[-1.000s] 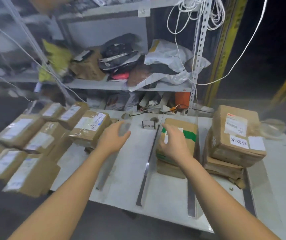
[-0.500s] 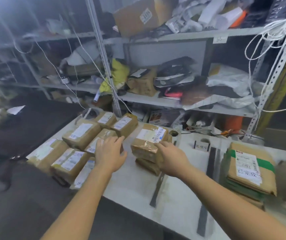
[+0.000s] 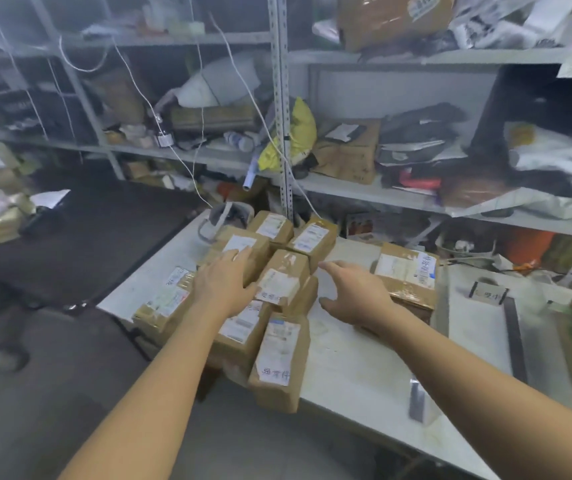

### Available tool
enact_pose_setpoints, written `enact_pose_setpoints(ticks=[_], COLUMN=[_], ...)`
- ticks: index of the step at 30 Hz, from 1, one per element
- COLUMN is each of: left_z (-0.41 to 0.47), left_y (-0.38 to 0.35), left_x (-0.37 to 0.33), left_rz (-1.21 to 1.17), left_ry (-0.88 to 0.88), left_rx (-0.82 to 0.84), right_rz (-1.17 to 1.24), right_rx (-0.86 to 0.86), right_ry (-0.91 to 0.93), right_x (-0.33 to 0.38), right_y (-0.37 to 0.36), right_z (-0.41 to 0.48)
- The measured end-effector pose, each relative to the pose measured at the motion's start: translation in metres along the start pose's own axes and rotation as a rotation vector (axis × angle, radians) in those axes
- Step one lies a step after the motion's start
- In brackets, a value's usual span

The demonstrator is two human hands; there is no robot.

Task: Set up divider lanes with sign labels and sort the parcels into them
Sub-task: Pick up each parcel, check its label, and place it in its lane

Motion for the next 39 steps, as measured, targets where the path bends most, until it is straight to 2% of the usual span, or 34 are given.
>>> enact_pose_setpoints(ticks=[6, 10, 14, 20, 25, 32, 39], left_z=[0.039, 0.078, 0.107, 0.141, 0.153, 0.165, 0.194], left_y=[-0.020, -0.047, -0.094, -0.155, -0.200, -0.222, -0.221], left_x=[0.082, 0.127, 0.165, 0.180, 0.185, 0.194, 0.198], left_rz=[-0.078, -0.100, -0.135, -0.406, -0.697, -0.961, -1.179], left_ry=[0.071, 0.136, 0.231, 0.329, 0.410, 0.359, 0.335], left_rx=[-0.005, 0.018, 0.190, 0.392, 0.571, 0.609, 0.585], right_rz=[0.019, 0.165, 0.341, 0.473, 0.576, 0.685, 0.742], right_rx=[0.038, 0.060, 0.113, 0.141, 0.078, -0.065, -0.273], right_ry=[-0.015, -0.057, -0.230, -0.538, -0.760, -0.983, -1.053], right_x=[0.041, 0.058, 0.072, 0.077, 0.074, 0.088, 0.110], right_y=[-0.056, -0.107, -0.158, -0.217, -0.236, -0.243, -0.216], right_z=[0.071, 0.132, 0.173, 0.195, 0.195, 0.193, 0.206])
Point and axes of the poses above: each hand's wrist, its own z-axis towards the middle knuckle, its own y-axis out of the back of the hand, x = y × z, the point moved 7 cm from there along z, towards the middle knuckle, and after that the axes turned 15 degrees about -x, right-handed, at the moved point
